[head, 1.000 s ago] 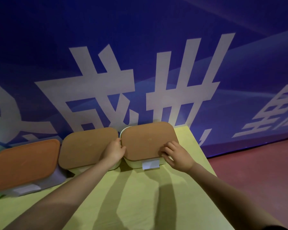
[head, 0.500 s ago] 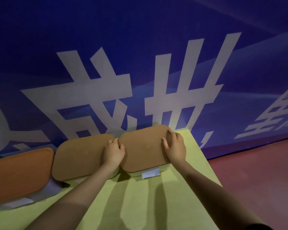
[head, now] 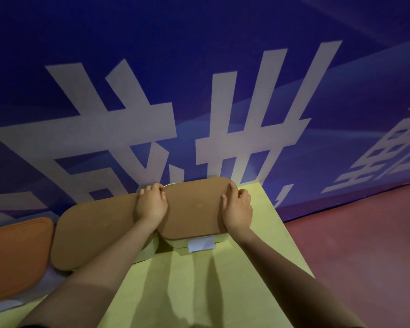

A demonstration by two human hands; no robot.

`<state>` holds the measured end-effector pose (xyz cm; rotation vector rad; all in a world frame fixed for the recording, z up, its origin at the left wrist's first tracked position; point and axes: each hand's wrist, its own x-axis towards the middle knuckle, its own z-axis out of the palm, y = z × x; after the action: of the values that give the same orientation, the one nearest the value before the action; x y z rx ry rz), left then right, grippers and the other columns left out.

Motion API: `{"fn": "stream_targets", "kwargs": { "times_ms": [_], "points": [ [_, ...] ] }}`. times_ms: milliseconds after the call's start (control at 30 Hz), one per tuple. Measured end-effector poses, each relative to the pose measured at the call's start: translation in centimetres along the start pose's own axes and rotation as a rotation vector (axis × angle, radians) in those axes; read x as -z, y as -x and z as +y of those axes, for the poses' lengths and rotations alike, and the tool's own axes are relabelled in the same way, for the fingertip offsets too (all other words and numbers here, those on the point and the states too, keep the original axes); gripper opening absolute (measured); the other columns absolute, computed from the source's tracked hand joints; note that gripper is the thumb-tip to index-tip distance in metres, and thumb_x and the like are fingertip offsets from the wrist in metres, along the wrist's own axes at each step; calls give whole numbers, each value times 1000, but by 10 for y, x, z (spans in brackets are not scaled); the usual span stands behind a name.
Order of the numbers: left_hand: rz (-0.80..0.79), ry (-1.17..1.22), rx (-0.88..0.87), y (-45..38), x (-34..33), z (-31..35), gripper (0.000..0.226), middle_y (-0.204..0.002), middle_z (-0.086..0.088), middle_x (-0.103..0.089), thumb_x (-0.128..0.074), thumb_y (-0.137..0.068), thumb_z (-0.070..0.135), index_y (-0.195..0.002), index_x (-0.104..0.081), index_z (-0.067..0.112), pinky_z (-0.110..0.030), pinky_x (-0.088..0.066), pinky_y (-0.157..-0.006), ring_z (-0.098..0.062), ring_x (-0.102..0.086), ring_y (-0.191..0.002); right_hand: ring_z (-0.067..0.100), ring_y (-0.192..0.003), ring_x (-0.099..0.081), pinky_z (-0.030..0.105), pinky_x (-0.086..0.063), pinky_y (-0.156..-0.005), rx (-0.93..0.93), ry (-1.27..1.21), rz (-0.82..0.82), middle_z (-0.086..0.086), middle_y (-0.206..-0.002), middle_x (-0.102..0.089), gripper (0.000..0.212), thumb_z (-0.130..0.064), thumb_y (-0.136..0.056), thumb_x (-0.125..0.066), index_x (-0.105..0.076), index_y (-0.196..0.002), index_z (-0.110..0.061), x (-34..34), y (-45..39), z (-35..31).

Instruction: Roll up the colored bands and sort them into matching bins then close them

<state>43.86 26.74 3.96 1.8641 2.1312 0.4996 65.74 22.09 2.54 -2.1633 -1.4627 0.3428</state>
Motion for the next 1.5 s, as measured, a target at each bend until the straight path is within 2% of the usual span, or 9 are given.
{"fn": "stream_targets", "kwargs": {
  "times_ms": [367,700,833,933,1067,1200,1333,1400,1500],
  "points": [
    [53,137,-6,-5,-2,-21,30,-105,-9,-68,-42,-98,25,-112,-65,11,-38,-49,-78,-30,-58,-100,27,-103,-47,39,-45,-87,-18,-68,158,13,-113,-52,45,-33,-95,-52,-43,-137,-18,-2,2,-14],
    [33,-99,31,-9,-6,2,31,-106,-8,-65,-36,-101,27,-111,-62,12,-34,-41,-68,-26,-59,-100,25,-116,-41,34,-36,-94,-124,174,3,10,-126,-48,42,-37,-100,-38,-36,-139,-19,1,-9,-24],
    [44,-211,37,-8,-17,7,31,-107,-7,-66,-36,-101,25,-109,-63,12,-36,-42,-85,-24,-59,-102,24,-116,-43,35,-38,-94,-124,222,-10,8,-127,-48,44,-39,-101,-35,-34,-140,-20,0,-8,-18],
    [74,-240,27,-9,-21,4,30,-102,-7,-67,-37,-100,22,-104,-64,11,-36,-41,-85,-24,-59,-98,24,-115,-45,35,-40,-92,-102,227,-29,9,-127,-49,47,-39,-102,-30,-28,-144,-19,-3,-4,-15],
    [69,-271,-34,-3,-24,5,31,-101,-10,-66,-40,-98,25,-104,-64,6,-39,-41,-84,-27,-59,-97,25,-119,-45,39,-40,-94,-88,269,-80,8,-133,-48,52,-37,-102,-23,-17,-149,-18,-7,1,-9],
    [61,-247,-99,9,-27,4,43,-116,-15,-60,-49,-92,34,-120,-57,2,-42,-42,-90,-30,-54,-107,25,-123,-46,40,-40,-97,-66,296,-139,7,-138,-46,54,-38,-102,-21,-12,-151,-18,-5,-5,-11],
    [122,-164,-398,21,-34,2,44,-125,-14,-57,-55,-87,26,-125,-58,5,-48,-46,-95,-33,-54,-117,24,-121,-48,38,-43,-95,-56,284,-142,7,-138,-47,54,-38,-102,-22,-13,-152,-18,-2,-4,-12],
    [50,-106,-478,26,-30,2,44,-120,-8,-60,-43,-89,30,-122,-62,9,-45,-46,-95,-30,-56,-112,24,-121,-48,38,-43,-95,-48,270,-147,8,-137,-47,55,-38,-102,-21,-13,-152,-18,-1,-1,-13],
    [-77,-79,-461,23,-18,9,42,-127,-3,-56,-49,-94,29,-132,-55,13,-40,-38,-102,-25,-49,-119,26,-125,-44,40,-40,-98,-34,263,-148,10,-140,-45,56,-39,-101,-22,-14,-152,-17,3,-6,-15]
  ]
}}
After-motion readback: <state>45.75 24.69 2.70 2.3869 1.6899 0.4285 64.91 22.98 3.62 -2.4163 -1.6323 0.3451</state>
